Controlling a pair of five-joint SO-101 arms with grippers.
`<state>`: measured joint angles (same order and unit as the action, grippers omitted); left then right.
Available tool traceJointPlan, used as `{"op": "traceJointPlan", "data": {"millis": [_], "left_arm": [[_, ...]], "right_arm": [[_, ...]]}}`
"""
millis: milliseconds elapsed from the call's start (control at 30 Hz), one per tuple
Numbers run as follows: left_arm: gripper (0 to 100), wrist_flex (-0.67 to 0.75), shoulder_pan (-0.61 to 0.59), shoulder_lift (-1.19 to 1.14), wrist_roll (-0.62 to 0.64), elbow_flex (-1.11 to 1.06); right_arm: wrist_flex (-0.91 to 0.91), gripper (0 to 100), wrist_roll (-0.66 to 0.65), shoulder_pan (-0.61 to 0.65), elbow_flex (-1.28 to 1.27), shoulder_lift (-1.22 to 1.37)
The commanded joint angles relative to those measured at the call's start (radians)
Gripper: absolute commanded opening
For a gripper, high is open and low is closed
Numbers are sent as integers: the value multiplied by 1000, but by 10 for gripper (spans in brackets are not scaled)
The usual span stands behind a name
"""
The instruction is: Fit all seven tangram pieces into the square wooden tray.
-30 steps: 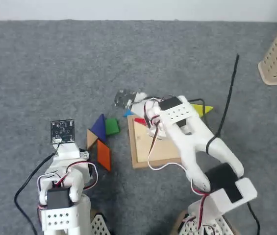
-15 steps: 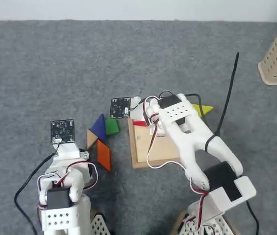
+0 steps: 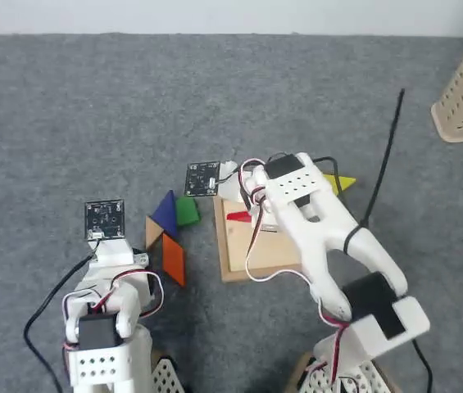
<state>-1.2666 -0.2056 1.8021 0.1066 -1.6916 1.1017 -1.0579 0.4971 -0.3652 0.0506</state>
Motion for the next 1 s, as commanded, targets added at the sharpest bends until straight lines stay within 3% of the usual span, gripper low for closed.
{"op": "traceJointPlan", "data": {"millis": [0, 133, 400, 567, 700, 967], "left_arm": [[12, -2, -2, 20, 9, 5], [12, -2, -2, 20, 9, 5], [12, -2, -2, 20, 9, 5], [12, -2, -2, 20, 9, 5], [12, -2, -2, 20, 9, 5], [12, -2, -2, 20, 9, 5]], "right_arm": [[87, 6, 83, 13, 63, -145], [99, 6, 215, 13, 63, -166], [-27, 6, 218, -2, 3, -165], [-183, 6, 14, -24, -29, -163], [-185, 6, -147, -24, -34, -163], [-197, 6, -186, -50, -31, -81]]}}
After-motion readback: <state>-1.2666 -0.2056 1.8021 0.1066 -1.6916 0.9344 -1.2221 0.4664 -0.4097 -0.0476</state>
